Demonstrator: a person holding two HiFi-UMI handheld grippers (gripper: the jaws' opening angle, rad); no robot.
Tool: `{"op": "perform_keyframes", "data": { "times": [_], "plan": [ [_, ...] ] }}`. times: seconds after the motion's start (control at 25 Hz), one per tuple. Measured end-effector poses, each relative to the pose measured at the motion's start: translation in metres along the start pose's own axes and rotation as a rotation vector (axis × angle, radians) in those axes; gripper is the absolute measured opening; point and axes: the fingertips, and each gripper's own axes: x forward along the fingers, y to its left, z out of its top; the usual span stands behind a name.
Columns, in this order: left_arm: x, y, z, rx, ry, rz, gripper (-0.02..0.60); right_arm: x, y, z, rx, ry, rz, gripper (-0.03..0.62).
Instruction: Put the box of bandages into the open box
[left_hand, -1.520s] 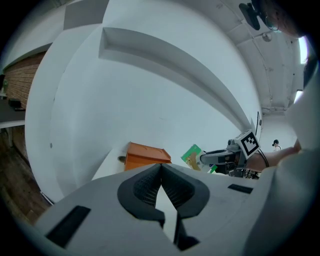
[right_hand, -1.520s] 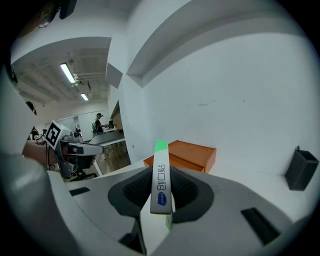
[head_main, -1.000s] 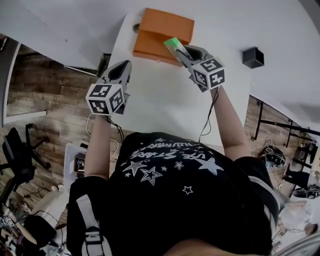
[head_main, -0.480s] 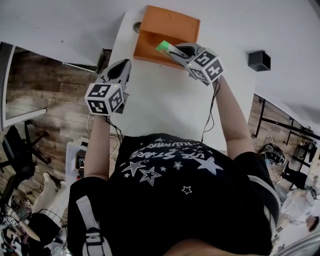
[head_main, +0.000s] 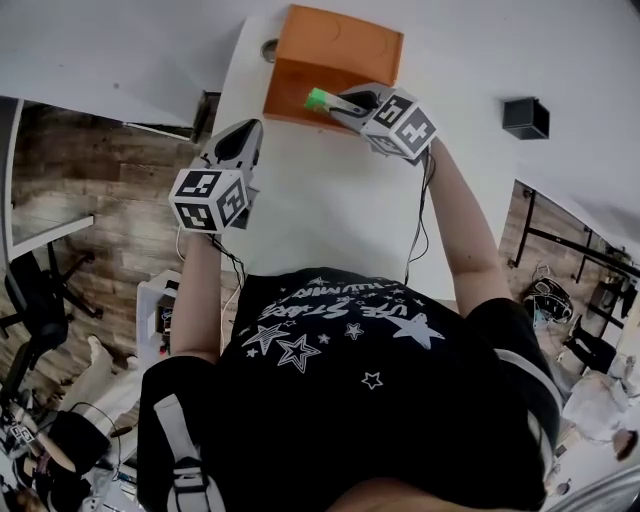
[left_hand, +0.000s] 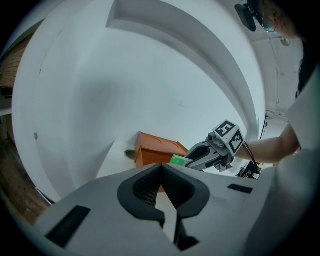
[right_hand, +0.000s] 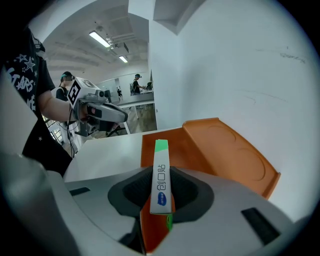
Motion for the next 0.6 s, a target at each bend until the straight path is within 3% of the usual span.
{"op": "perform_keyframes", "data": {
  "times": [0.12, 0.32, 0.6],
  "plan": [
    [-0.003, -0.006, 0.003, 0.002, 0.000, 0.000, 0.020, -0.004, 0.004, -0.001, -0.002, 0.018, 0.012, 0.115],
    [-0.002, 0.024, 0.002, -0.004, 0.011, 0.001, 0.020, 0.024, 0.002, 0.008, 0.004, 0.033, 0.020, 0.115],
    [0.010, 0.017, 0.001, -0.003, 0.021, -0.003, 0.020, 0.019, -0.013, 0.006, 0.004, -0.016, -0.021, 0.115]
  ]
}}
